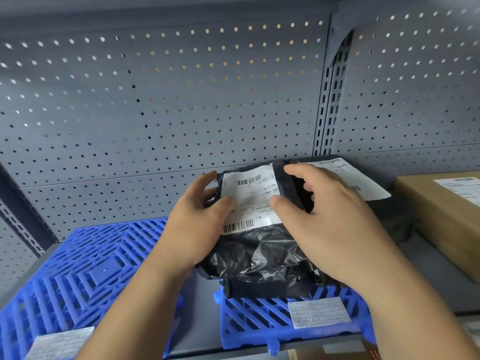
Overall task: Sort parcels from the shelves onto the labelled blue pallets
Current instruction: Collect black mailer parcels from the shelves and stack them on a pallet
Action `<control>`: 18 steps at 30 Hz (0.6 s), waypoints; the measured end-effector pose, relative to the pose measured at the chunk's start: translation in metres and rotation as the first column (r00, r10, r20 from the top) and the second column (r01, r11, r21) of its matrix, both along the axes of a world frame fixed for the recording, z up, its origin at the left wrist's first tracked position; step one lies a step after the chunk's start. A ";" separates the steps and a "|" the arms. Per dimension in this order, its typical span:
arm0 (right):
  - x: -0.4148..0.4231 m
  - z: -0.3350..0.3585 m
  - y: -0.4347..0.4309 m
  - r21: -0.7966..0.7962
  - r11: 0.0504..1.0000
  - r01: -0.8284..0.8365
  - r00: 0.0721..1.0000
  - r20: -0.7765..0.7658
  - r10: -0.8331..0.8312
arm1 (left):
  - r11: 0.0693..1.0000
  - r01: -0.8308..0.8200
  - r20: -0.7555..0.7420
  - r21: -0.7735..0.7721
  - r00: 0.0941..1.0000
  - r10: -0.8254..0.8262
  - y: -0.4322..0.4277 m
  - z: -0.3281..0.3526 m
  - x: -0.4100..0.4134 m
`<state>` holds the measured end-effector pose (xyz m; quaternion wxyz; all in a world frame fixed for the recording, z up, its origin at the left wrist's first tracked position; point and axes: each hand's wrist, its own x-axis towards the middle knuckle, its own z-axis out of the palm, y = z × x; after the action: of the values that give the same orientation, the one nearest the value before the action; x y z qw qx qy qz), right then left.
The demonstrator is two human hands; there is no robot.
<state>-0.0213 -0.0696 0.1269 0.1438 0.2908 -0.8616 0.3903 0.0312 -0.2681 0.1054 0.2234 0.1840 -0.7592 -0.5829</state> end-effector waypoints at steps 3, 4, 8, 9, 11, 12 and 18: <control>0.000 0.001 0.003 -0.010 1.000 -0.018 1.000 -0.004 0.018 | 1.000 -0.019 -0.005 -0.023 1.000 0.019 0.000 -0.002 0.000; 0.000 0.001 0.004 -0.013 1.000 -0.025 1.000 -0.004 0.025 | 0.999 -0.027 -0.009 -0.036 1.000 0.027 0.001 -0.002 0.000; 0.001 0.001 0.011 -0.036 0.999 -0.041 0.999 0.009 0.042 | 0.992 -0.077 -0.020 -0.105 0.997 0.075 0.006 0.000 0.002; 0.001 0.001 0.013 -0.042 0.998 -0.045 0.999 0.012 0.045 | 0.989 -0.093 -0.026 -0.116 0.996 0.091 0.008 0.000 0.003; 0.001 0.001 0.017 -0.051 0.997 -0.055 0.998 0.014 0.056 | 0.979 -0.127 -0.032 -0.159 0.992 0.124 0.012 0.000 0.004; 0.001 0.000 0.020 -0.053 0.997 -0.064 0.998 0.016 0.064 | 0.969 -0.145 -0.033 -0.199 0.989 0.142 0.014 0.001 0.006; -0.001 -0.001 0.040 -0.083 0.991 -0.103 0.994 0.015 0.104 | 0.884 -0.246 -0.066 -0.397 0.969 0.240 0.029 0.006 0.017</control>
<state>-0.0227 -0.0297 0.1259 0.1267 0.3251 -0.8299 0.4353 0.0477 -0.2387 0.1113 0.3332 0.2232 -0.8322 -0.3830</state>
